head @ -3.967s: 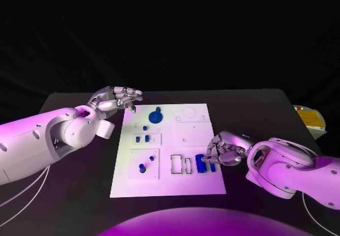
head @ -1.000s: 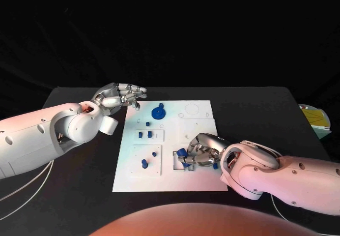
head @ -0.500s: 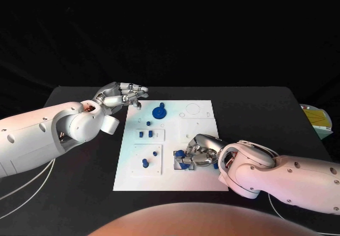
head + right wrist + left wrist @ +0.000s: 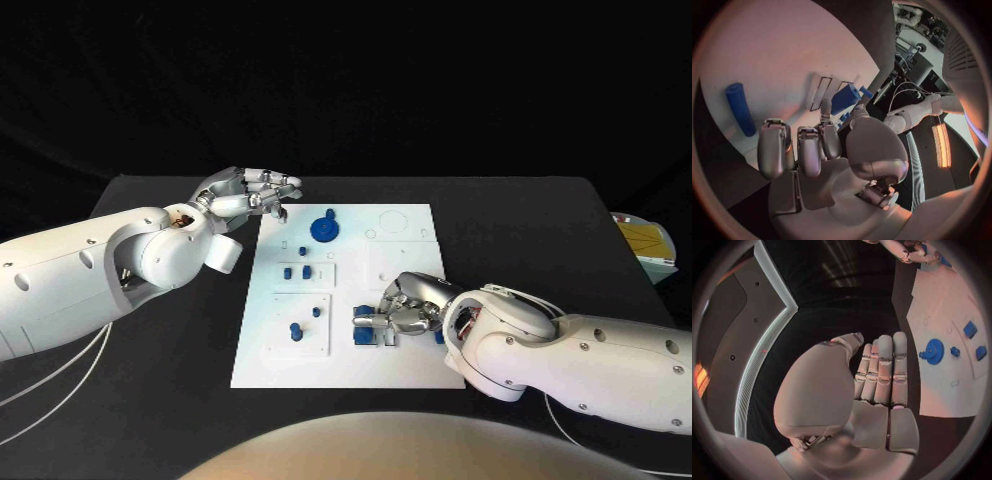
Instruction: Assemble the parts on the task board
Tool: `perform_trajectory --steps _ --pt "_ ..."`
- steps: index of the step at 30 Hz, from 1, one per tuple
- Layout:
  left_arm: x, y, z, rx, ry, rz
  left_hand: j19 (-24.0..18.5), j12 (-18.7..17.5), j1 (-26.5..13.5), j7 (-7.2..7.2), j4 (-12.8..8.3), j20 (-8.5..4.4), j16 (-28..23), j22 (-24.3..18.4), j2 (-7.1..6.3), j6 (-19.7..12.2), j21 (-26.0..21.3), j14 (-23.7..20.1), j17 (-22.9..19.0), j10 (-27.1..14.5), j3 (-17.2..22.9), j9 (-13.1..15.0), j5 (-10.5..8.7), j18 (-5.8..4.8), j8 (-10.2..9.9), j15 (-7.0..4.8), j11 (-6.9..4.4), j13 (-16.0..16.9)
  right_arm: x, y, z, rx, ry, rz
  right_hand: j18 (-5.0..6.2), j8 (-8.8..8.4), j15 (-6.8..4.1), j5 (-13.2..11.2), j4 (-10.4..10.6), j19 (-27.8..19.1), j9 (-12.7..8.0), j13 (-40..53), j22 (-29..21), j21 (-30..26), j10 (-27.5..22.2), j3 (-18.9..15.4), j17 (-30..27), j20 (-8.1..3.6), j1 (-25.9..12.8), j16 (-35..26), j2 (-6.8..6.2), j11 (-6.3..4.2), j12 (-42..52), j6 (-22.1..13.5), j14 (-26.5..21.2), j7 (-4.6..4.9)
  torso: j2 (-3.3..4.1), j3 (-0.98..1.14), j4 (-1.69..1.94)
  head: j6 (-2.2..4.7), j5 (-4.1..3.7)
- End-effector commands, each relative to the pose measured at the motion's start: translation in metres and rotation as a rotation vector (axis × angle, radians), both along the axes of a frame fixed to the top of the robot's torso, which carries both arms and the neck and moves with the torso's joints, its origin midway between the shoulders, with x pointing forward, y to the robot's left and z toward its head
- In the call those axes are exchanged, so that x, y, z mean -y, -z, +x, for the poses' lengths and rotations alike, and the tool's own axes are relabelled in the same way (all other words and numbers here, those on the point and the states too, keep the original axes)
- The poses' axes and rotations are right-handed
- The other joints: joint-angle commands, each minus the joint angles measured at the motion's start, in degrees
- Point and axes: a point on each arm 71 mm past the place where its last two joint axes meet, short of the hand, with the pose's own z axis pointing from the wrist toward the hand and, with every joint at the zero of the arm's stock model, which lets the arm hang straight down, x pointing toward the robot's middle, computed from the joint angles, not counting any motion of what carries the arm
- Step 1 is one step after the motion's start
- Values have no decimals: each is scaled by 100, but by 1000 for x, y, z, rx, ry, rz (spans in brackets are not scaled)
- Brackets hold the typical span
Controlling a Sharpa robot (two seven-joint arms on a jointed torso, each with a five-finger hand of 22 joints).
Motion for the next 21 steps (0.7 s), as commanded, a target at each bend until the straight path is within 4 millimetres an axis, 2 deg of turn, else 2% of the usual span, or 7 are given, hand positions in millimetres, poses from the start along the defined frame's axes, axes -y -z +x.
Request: perform_trajectory --steps 1,6,10,12,14,15,21 --pt "2 -1 -1 -2 13 -12 31 29 -54 4 -17 -12 -24 -9 -16 -43 -39 -21 -6 -40 29 -6 19 36 -15 0 16 8 0 0 -1 21 -13 -28 -86 33 -35 -30 6 116 12 362 962 -26 8 -89 644 -46 -128 17 -26 -14 -30 -66 441 3 4 2 -3 1 5" --pt "1 -1 -1 -2 14 -12 32 30 -60 7 -14 -11 -23 -10 -14 -49 -41 -21 -6 -45 30 -7 19 35 -16 2 18 7 -1 -4 -4 35 -23 -12 -89 29 -34 -28 3 121 16 370 969 -16 10 -124 663 -47 -196 21 -48 -11 -27 -88 445 8 -1 7 -11 1 11" --pt "1 -1 -1 -3 14 -12 32 31 -61 7 -13 -11 -23 -11 -12 -48 -41 -21 -7 -46 31 -6 20 35 -15 2 18 7 0 -6 -8 41 -32 4 -97 38 -30 -17 -9 140 23 400 990 22 31 -82 696 -43 -92 30 99 -10 4 -85 452 7 -3 9 -14 1 11" --pt "1 0 -1 -3 14 -12 32 31 -61 7 -13 -11 -23 -11 -12 -48 -41 -21 -7 -46 31 -6 20 35 -15 2 18 7 1 -8 -10 43 -37 9 -100 48 -30 -5 -18 148 28 423 1000 35 48 -89 713 -41 76 35 176 -12 26 -74 456 4 -5 9 -15 1 11" --pt "1 0 -1 -3 13 -11 33 33 -63 7 -13 -10 -23 -12 -8 -45 -43 -21 -7 -48 32 -5 20 35 -12 3 19 7 3 -9 -11 43 -46 13 -104 57 -29 111 -13 162 30 455 1019 50 67 -136 737 -40 582 41 253 -20 48 -69 460 -1 -9 8 -16 1 12" --pt "1 0 -1 -4 13 -11 33 33 -63 7 -13 -10 -23 -12 -8 -45 -43 -21 -7 -48 32 -5 20 35 -12 3 19 7 4 -9 -12 42 -51 15 -105 62 -34 178 -31 165 31 467 1025 56 75 -161 752 -41 703 45 261 -19 59 -62 463 -5 -11 7 -17 1 13" --pt "1 0 0 -4 13 -11 33 33 -63 7 -13 -10 -23 -12 -8 -45 -43 -21 -7 -48 32 -5 20 35 -12 3 19 7 3 -10 -14 33 -72 20 -110 84 -48 256 -41 178 36 519 1044 72 110 -275 791 -52 1062 55 302 -37 108 -27 470 -24 -2 10 -11 1 7"
